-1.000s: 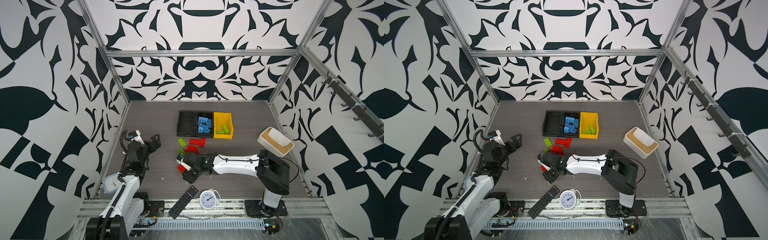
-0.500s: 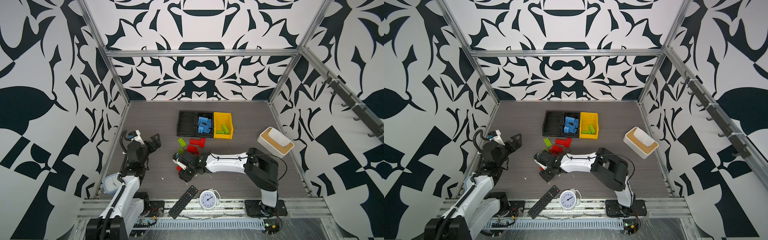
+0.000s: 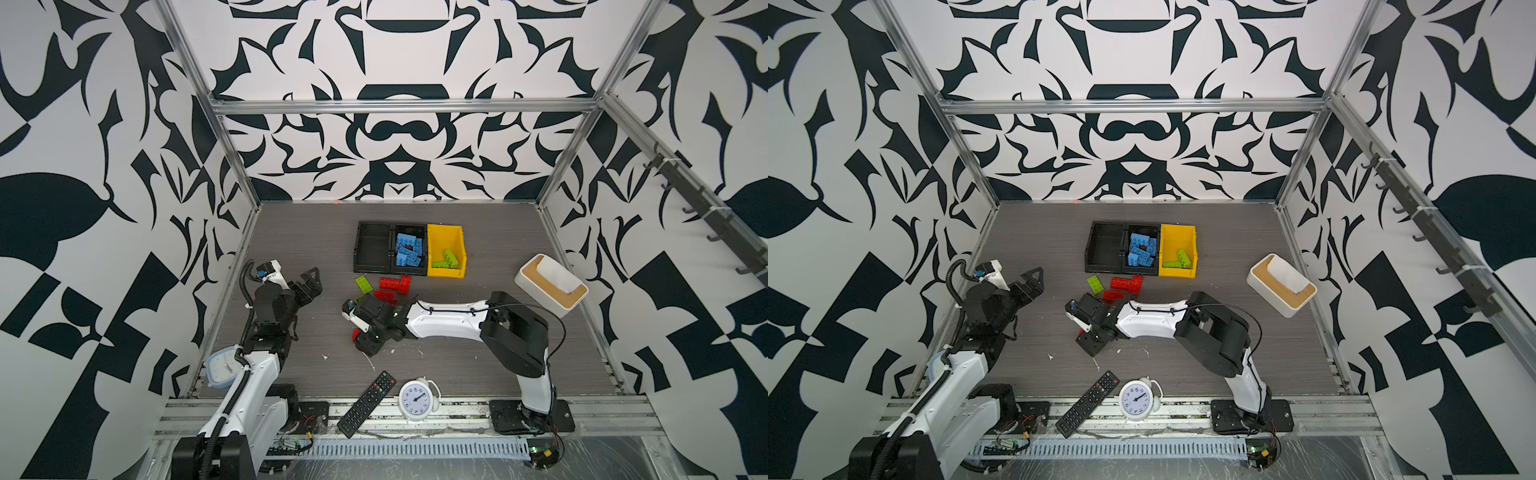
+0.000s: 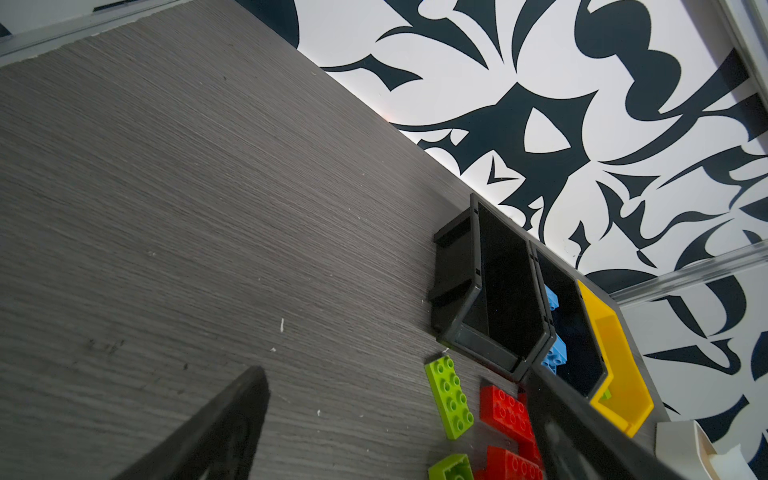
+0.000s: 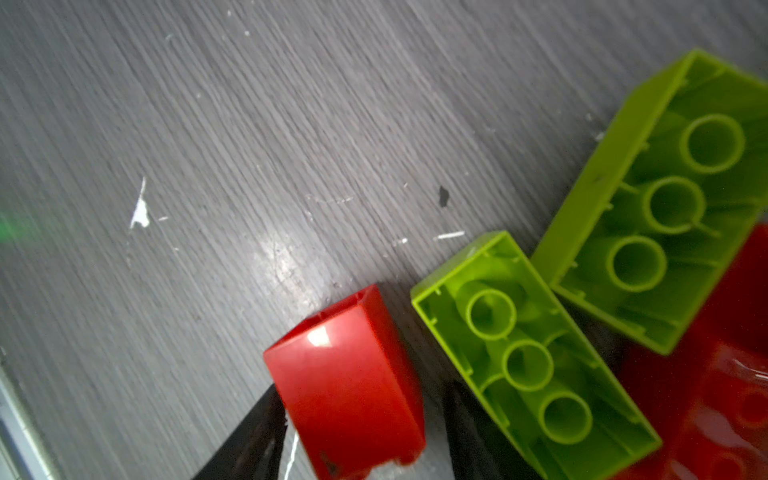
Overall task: Sort the legos into containers by color
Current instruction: 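Move the right gripper toward the robot over the small red brick, then close the right gripper on the small red brick and lift it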
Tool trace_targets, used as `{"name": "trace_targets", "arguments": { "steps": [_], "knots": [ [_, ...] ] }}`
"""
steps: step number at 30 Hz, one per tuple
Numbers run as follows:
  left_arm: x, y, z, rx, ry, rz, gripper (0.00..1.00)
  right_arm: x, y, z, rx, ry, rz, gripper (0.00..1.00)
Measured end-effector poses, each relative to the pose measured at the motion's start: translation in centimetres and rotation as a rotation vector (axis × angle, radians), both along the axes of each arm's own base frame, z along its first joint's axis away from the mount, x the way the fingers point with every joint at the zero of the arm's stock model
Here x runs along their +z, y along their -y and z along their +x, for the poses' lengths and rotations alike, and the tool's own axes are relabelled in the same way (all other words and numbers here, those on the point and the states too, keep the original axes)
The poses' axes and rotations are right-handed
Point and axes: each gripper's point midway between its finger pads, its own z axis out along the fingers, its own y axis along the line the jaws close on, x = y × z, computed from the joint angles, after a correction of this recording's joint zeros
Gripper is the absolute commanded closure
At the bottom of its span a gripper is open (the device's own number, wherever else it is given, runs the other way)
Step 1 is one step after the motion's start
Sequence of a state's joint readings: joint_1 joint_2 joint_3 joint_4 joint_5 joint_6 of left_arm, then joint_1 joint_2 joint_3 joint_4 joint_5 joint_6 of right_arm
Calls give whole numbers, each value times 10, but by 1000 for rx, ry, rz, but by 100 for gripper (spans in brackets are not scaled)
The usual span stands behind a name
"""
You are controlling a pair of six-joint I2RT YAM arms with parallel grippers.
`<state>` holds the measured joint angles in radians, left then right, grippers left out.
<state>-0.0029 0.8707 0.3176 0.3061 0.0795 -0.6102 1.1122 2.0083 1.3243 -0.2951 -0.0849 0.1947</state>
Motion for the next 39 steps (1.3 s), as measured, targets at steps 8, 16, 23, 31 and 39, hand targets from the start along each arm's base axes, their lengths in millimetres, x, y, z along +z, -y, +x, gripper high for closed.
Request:
{"name": "trace_targets", "arguments": {
  "steps": [8, 16, 23, 31, 39],
  "knots": [
    [1, 0, 0, 0, 2, 0, 1, 0, -5, 1, 26, 7, 5, 43],
    [1, 0, 0, 0, 2, 0, 0, 1, -6, 2, 27, 15, 4, 53],
    [1, 0, 0, 0, 2, 0, 0, 2, -7, 3, 31, 19, 6, 63],
    [1, 0, 0, 0, 2, 0, 1, 5, -7, 3, 30, 20, 14, 65],
    [1, 0, 0, 0, 2, 0, 1, 54, -12, 14, 4, 64, 110, 67]
  ]
}}
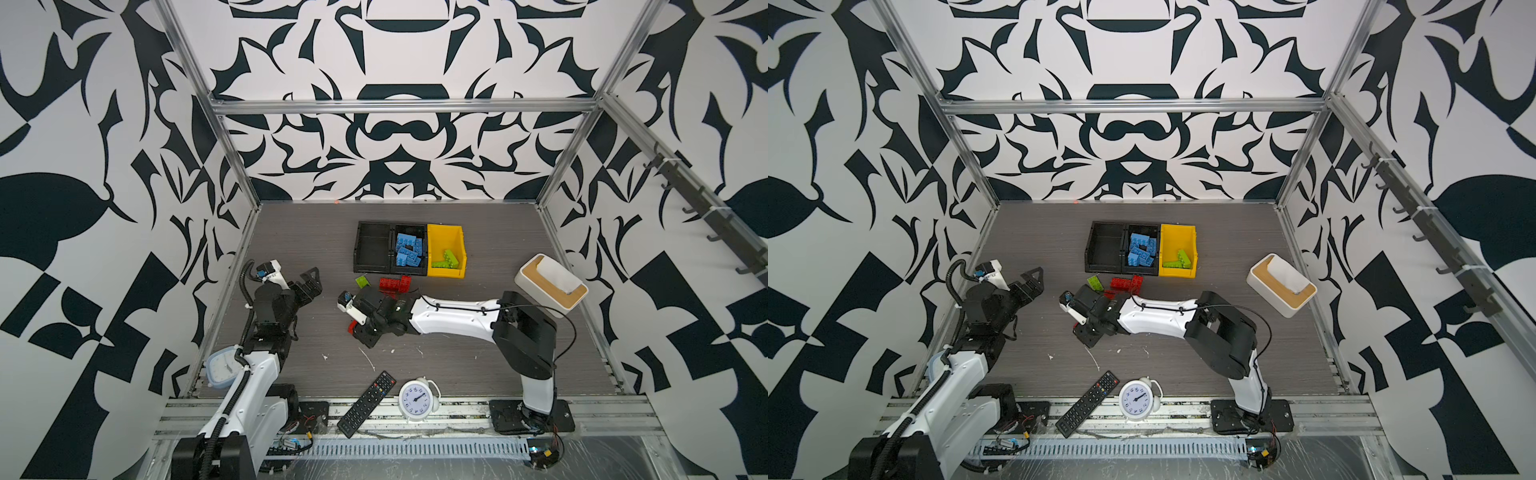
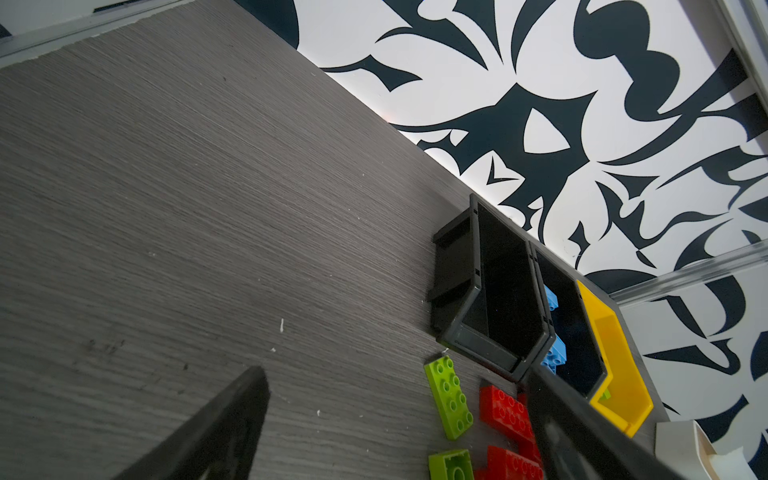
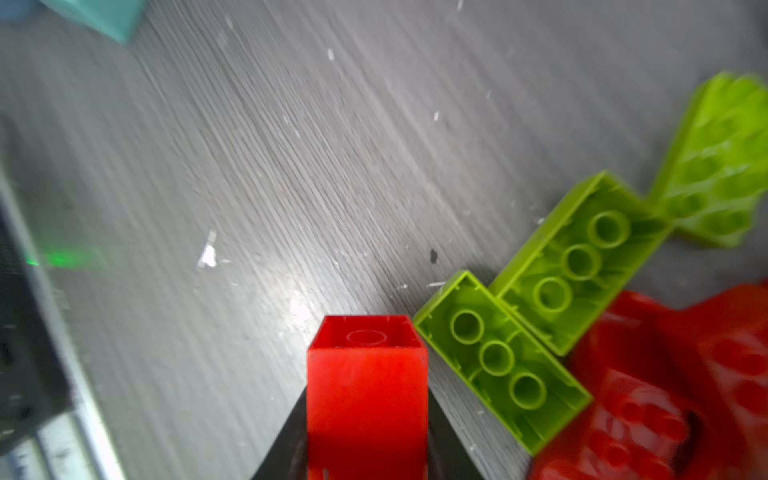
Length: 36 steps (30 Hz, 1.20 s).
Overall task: Sort the legos into containers by color
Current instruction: 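Close the right gripper on the small red brick and lift it, then carry the red brick into the empty black bin compartment and release it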
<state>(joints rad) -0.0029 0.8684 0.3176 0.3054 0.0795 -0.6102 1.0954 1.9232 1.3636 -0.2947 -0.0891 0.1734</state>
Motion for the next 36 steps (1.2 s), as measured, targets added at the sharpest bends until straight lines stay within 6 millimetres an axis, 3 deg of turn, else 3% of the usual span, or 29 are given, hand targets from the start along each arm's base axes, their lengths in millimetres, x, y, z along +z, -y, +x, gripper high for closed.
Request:
{"name": "trace_targets", "arguments": {
  "steps": [4, 9, 14, 17, 23, 31, 34, 36],
  "knots": [
    [0, 0, 0, 0, 0, 0, 1, 33, 1, 30, -55, 39, 71, 67],
    [-1, 0, 0, 0, -5, 0, 1, 59, 14, 95, -185, 105, 141, 68],
    [-3, 1, 0, -4, -11, -1, 1, 65, 31, 159, -323, 160, 175, 68],
    [-5, 2, 0, -11, -16, -4, 1, 58, 37, 184, -379, 175, 175, 68],
    [-16, 5, 1, -26, -53, -10, 1, 42, 36, 213, -442, 180, 182, 67],
    [-17, 6, 1, -31, -58, -11, 1, 24, 37, 228, -479, 190, 160, 65],
    [-17, 6, 1, -31, -58, -11, 1, 26, 34, 232, -482, 199, 164, 58],
    [-17, 6, 1, -31, -58, -11, 1, 30, 32, 235, -485, 205, 171, 44]
  ]
}}
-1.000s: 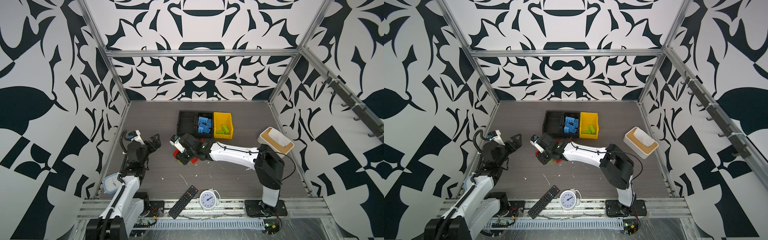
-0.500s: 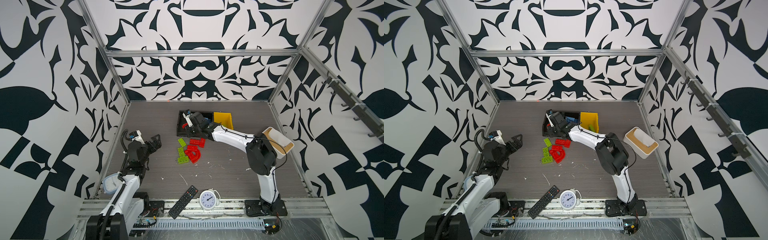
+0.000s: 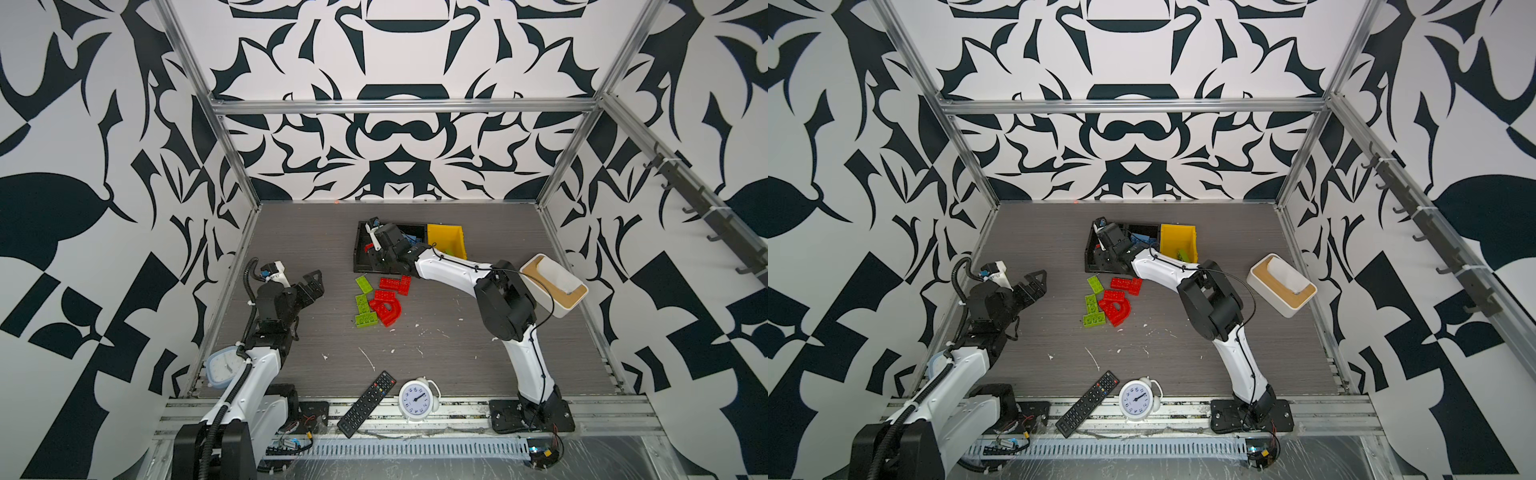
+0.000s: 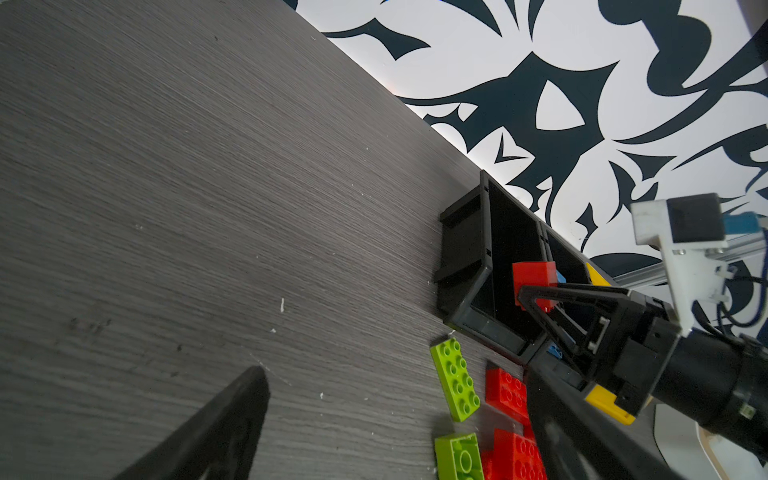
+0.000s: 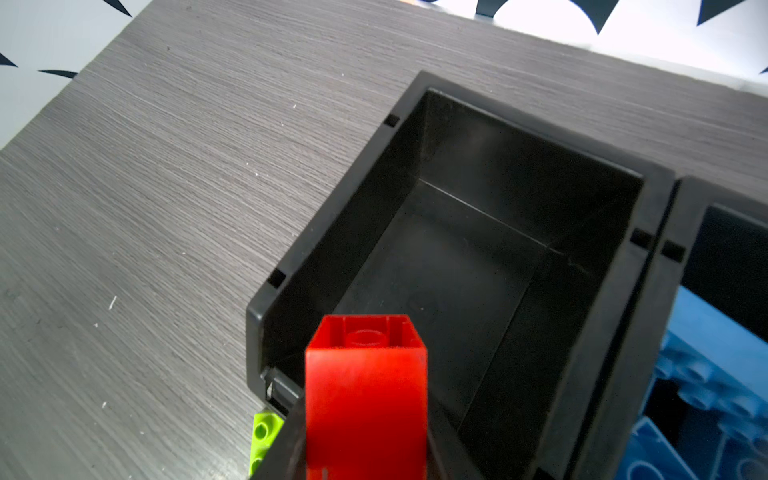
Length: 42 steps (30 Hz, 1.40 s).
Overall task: Sort the legos into containers by color
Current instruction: 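Carry the red brick into the empty black bin compartment and release it, then move the right gripper back over the red arch brick near the lime-green bricks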
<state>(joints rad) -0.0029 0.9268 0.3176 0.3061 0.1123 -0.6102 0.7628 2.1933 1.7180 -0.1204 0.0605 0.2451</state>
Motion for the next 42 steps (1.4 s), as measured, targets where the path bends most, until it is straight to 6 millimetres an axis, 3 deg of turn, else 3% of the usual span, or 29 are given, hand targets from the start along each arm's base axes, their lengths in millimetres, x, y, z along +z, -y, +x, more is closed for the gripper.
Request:
{"name": "trace_targets", "arguments": {
  "steps": [6, 10, 13, 18, 21, 27, 31, 42],
  "knots": [
    [0, 0, 0, 0, 0, 0, 1, 5, -1, 2, 5, 15, -8, 37],
    [0, 0, 0, -1, 0, 0, 1, 6, 1, -9, 43, -10, -14, 34],
    [0, 0, 0, -1, 0, -1, 1, 16, 9, -35, 104, -33, -14, 32],
    [0, 1, 0, -3, 0, -1, 1, 50, 22, -91, 241, -36, -8, 32],
    [-1, 1, 0, -5, -3, -2, 0, 57, 28, -120, 326, -42, -34, 33],
    [-7, 1, 0, -6, -23, -1, 1, 26, 43, -153, 400, -129, -141, 34],
    [-7, 1, 0, -6, -24, 3, 1, 6, 51, -164, 371, -206, -199, 37],
    [-7, 1, 0, -10, -23, 1, 1, -49, 42, -204, 314, -388, -296, 43]
  ]
}}
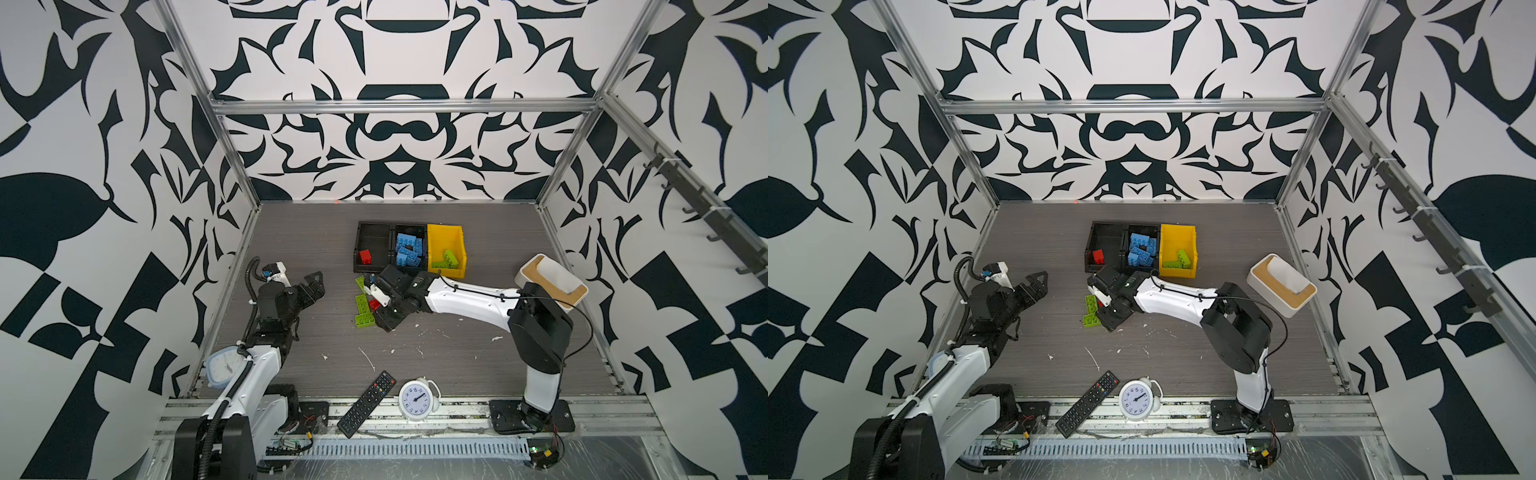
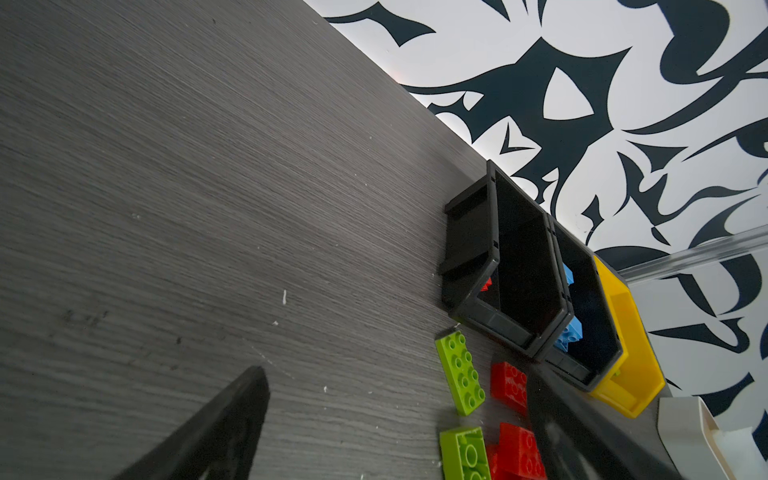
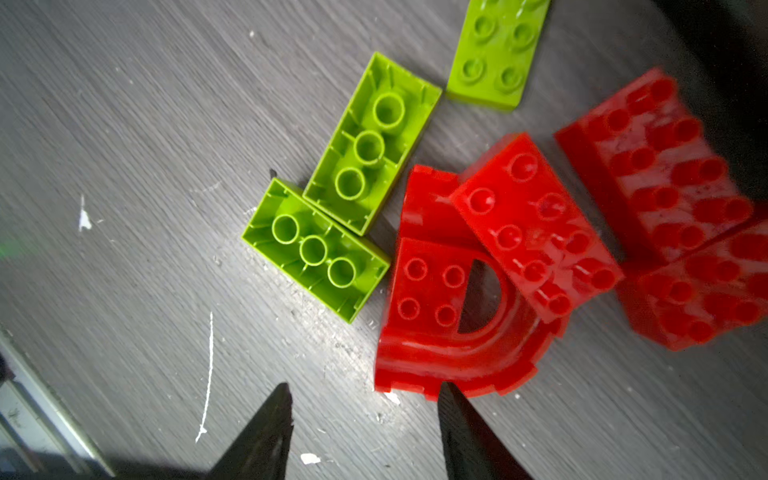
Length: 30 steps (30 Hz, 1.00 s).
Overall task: Sort the legos into containers by color
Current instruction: 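Move the right gripper back over the red arch brick near the lime-green bricks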
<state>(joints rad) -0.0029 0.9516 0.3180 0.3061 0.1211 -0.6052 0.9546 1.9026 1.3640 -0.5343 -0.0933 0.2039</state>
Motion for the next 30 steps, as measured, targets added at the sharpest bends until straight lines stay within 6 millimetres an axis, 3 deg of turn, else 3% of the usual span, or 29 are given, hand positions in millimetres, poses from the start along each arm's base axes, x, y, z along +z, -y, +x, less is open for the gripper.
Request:
{"name": "trace_targets", "arguments": {
  "steps": [10, 23, 30],
  "knots": [
    [-1, 0, 0, -1, -2, 0, 1, -7, 5, 10, -56, 18, -35, 45],
    [-1, 1, 0, -3, -5, -1, 1, -12, -5, 23, -66, 54, -33, 49],
    [-1, 1, 0, -3, -5, -2, 1, -21, -2, 32, -79, 76, -63, 54]
  ]
}}
